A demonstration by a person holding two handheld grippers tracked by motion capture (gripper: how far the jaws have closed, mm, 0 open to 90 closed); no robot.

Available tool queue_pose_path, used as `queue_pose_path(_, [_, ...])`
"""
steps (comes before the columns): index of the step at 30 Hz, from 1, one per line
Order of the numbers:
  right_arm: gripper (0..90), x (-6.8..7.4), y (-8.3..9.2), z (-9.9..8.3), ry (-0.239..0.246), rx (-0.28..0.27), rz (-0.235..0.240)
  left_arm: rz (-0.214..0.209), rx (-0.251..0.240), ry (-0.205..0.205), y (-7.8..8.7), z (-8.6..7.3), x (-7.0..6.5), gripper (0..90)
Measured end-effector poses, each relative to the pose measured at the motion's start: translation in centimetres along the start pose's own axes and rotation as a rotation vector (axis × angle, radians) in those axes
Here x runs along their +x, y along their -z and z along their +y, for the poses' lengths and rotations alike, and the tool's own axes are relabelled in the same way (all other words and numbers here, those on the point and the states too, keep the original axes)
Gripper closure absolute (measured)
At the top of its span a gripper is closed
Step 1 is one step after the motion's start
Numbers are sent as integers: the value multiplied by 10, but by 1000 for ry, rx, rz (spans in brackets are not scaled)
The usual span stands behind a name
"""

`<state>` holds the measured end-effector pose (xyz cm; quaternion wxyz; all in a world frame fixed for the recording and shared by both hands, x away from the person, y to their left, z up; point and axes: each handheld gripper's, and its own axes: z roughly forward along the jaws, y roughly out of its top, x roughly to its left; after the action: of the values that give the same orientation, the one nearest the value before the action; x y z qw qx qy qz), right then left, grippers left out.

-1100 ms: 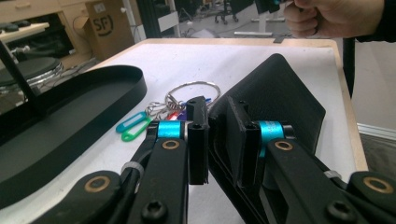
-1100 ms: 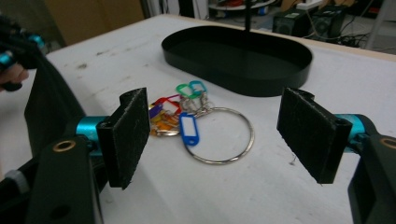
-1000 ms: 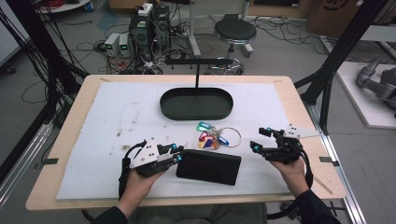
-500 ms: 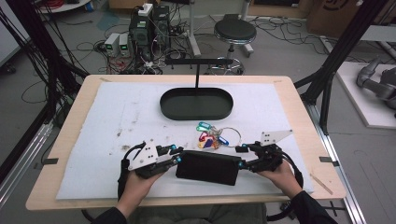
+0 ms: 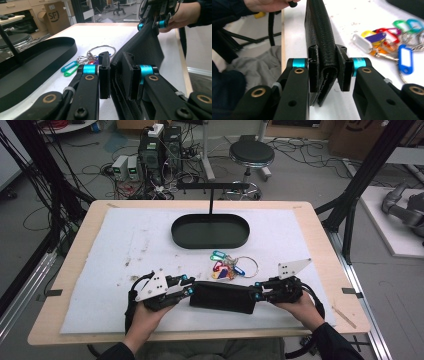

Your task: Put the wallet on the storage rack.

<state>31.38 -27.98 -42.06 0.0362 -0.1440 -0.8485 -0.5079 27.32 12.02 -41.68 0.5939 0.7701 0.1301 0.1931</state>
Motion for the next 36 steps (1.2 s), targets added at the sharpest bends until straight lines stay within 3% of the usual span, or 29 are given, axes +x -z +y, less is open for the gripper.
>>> queue_pose_path(4, [772,2,4,3,40,-1,-8,-9,-9,44,-1,1,2,703])
queue_pose_path(6, [773,3,5,5,60,13,-18,-22,-10,98,-2,2,5,585])
queue_pose_path(8, [773,4,7,6,71,11,-21,-44,-4,127,-4,3,8,477])
queue_pose_path(12, [774,4,11,8,84,-6,-22,-102,29,160,-12,0,12,337])
queue_pose_path(15, [774,4,13,8,96,-14,-14,-154,73,152,-20,-1,15,295])
queue_pose_path(21, [774,6,15,10,121,-27,14,-242,106,159,-34,-1,17,308])
queue_pose_path(29, [774,8,15,10,134,-27,37,-311,105,132,-35,-2,14,627])
queue_pose_path(33, [767,7,17,10,132,-44,26,-333,71,124,-32,0,14,722])
queue_pose_path(36, [759,6,18,10,131,-59,23,-331,61,115,-31,3,13,735])
